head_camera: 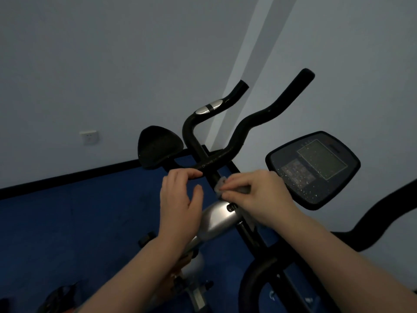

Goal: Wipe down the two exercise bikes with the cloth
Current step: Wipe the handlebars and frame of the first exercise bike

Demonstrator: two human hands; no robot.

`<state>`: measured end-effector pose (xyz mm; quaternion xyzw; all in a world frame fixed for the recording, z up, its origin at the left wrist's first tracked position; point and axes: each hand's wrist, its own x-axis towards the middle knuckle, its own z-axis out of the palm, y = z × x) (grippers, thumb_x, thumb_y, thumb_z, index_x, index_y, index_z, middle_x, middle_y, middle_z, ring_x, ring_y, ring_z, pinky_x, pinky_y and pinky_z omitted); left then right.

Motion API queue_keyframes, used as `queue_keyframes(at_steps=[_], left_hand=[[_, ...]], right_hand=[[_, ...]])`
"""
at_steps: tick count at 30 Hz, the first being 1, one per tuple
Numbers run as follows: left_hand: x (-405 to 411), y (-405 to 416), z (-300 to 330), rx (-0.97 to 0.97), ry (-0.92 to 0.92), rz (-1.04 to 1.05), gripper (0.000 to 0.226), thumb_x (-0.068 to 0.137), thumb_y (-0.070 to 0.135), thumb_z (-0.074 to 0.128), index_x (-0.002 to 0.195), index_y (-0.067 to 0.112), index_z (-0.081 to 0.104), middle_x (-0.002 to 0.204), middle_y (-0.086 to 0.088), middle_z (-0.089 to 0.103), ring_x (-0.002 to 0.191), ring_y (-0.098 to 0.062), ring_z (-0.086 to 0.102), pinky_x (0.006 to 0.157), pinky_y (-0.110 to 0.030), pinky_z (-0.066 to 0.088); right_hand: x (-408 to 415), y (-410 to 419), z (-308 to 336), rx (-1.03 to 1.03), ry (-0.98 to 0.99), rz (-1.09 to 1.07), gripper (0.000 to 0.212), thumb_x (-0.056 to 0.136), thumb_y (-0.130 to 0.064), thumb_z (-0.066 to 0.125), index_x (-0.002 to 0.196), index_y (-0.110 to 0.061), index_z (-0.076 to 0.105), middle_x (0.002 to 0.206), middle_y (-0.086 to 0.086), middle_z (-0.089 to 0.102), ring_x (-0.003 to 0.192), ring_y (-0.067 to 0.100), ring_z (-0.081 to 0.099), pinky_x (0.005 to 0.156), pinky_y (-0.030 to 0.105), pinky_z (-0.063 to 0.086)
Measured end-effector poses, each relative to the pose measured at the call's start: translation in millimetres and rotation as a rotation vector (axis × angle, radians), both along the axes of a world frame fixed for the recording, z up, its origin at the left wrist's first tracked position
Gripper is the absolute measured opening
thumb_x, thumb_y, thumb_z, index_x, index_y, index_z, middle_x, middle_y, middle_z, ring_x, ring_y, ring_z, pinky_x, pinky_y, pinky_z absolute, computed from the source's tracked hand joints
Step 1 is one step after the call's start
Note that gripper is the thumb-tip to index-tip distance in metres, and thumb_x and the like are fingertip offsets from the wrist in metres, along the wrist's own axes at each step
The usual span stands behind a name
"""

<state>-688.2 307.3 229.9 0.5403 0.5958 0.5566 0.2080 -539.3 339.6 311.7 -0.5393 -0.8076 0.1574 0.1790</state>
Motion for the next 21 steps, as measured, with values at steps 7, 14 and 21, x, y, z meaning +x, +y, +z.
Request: queue_keyframes(at_steps=[7, 14, 21], left_hand=[[5.2, -14.4, -1.8, -0.018, 0.014, -0.080, 0.023, 0.088, 0.008, 0.057, 0.103, 0.026, 0.058, 0.100, 0.017, 0.050, 0.101, 0.004, 0.044, 0.085, -0.009, 0.032], [25.5, -37.8, -12.6, -0.029, -0.105, -0.146, 0.017, 0.089, 0.017, 0.048, 0.100, 0.026, 0.057, 0.099, 0.021, 0.050, 0.097, -0.003, 0.048, 0.081, -0.014, 0.036], [16.3, -39.2, -18.2, -0.053, -0.196, -0.195, 0.017, 0.089, 0.020, 0.046, 0.097, 0.032, 0.056, 0.099, 0.024, 0.050, 0.097, -0.006, 0.051, 0.078, -0.011, 0.038]], right_hand=[[-8.4, 1.5, -5.0, 0.000, 0.109, -0.063, 0.012, 0.077, -0.026, 0.074, 0.087, -0.032, 0.077, 0.087, -0.020, 0.073, 0.087, -0.003, 0.065, 0.085, 0.026, 0.051], [-8.9, -39.4, -14.9, 0.161, 0.002, -0.353, 0.022, 0.088, -0.023, 0.064, 0.108, -0.029, 0.072, 0.111, -0.013, 0.070, 0.099, 0.010, 0.064, 0.085, 0.025, 0.047], [7.5, -61.1, -15.5, 0.120, 0.198, -0.365, 0.025, 0.083, -0.011, 0.069, 0.106, -0.021, 0.073, 0.110, -0.016, 0.067, 0.103, 0.003, 0.062, 0.092, 0.011, 0.042]])
